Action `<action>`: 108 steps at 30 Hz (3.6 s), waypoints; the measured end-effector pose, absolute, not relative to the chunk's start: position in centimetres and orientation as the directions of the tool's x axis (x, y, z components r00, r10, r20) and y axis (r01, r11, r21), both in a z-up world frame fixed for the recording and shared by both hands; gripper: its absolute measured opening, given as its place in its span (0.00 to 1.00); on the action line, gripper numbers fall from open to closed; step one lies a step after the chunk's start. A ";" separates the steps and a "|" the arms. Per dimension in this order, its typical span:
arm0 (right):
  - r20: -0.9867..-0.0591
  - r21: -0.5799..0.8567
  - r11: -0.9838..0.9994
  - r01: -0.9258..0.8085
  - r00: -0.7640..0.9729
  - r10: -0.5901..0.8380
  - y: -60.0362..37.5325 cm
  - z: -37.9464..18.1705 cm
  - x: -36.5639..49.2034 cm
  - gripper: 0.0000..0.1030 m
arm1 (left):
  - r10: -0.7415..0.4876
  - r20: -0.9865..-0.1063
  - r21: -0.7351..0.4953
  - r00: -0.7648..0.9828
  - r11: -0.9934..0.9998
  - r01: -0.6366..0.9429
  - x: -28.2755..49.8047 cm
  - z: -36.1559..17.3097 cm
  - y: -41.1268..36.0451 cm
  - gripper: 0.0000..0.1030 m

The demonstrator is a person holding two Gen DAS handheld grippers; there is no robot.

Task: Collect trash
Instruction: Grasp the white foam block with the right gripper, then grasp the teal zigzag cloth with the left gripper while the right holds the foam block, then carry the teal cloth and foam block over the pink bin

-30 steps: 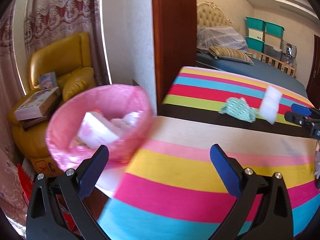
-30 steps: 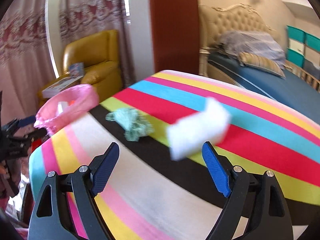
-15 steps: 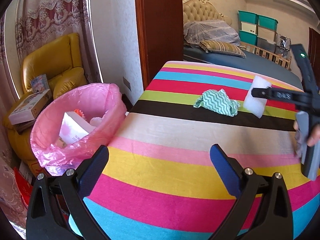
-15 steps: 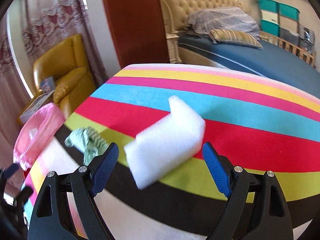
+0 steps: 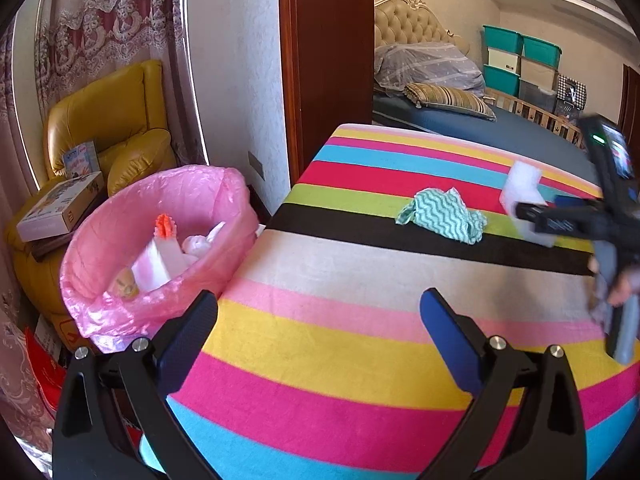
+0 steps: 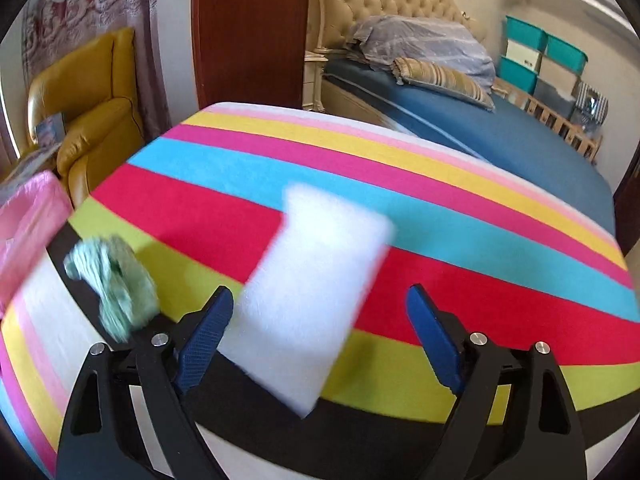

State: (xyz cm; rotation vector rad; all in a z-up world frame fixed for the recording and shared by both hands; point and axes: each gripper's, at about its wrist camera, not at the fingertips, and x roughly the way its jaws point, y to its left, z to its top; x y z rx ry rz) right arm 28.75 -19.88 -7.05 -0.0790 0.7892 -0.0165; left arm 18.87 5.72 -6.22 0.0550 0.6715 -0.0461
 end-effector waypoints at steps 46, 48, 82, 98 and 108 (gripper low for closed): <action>-0.661 0.018 0.988 -0.152 0.740 0.126 -24.9 -6.1 24.6 0.48 | -0.037 -0.752 -0.010 0.658 0.999 0.046 31.2 -8.5 -6.6 0.34; -0.663 0.019 0.988 -0.151 0.738 0.126 -24.8 -6.2 24.7 0.48 | -0.039 -0.737 0.002 0.675 0.998 0.061 30.3 -8.3 -6.7 0.33; -0.641 0.043 0.939 -0.340 0.712 0.287 -17.7 -4.4 19.5 0.48 | 0.013 -0.646 0.068 0.763 0.997 0.041 16.6 -6.9 1.8 0.34; -0.633 0.029 0.875 -0.484 0.668 0.391 -9.8 -3.1 17.4 0.48 | 0.096 -0.597 0.094 0.797 0.994 -0.049 11.8 -5.6 8.9 0.34; -0.625 0.035 0.817 -0.575 0.626 0.467 -4.7 -2.1 17.8 0.48 | 0.133 -0.571 0.089 0.810 0.991 -0.100 10.8 -4.1 13.8 0.34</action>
